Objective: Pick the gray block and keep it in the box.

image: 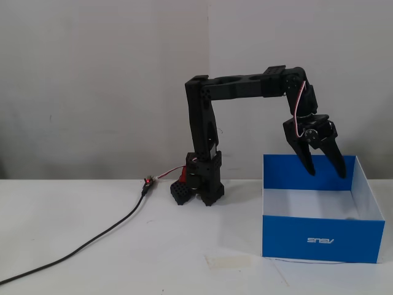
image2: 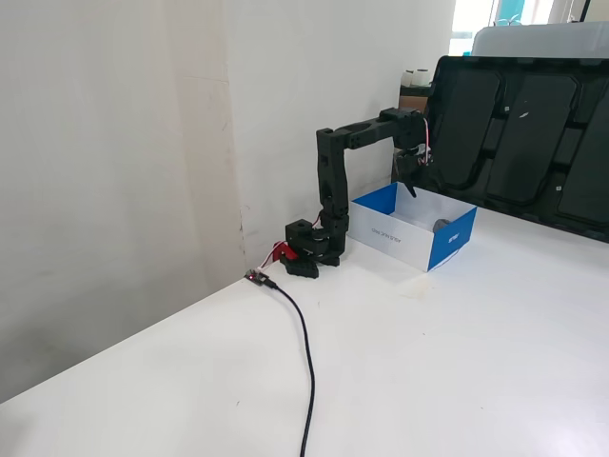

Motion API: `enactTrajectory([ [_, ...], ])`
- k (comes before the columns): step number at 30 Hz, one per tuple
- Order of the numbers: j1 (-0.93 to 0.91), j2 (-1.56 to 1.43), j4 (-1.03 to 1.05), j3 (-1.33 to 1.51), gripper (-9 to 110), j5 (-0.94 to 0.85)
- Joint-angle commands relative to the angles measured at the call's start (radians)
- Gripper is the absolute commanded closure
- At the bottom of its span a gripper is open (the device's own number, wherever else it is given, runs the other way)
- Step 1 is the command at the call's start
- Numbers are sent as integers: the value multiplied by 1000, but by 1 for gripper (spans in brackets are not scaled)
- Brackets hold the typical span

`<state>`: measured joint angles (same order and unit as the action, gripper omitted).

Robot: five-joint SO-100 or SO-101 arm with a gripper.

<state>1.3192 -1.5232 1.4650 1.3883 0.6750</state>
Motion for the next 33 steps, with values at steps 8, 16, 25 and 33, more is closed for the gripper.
enactTrajectory([
  [8, -49, -67, 124, -153, 90, -115],
  [16, -242, -163, 147, -138, 96, -347],
  [25, -588, -198, 149, -121, 96, -643],
  [33, -908, -288, 69, 9, 97, -779],
])
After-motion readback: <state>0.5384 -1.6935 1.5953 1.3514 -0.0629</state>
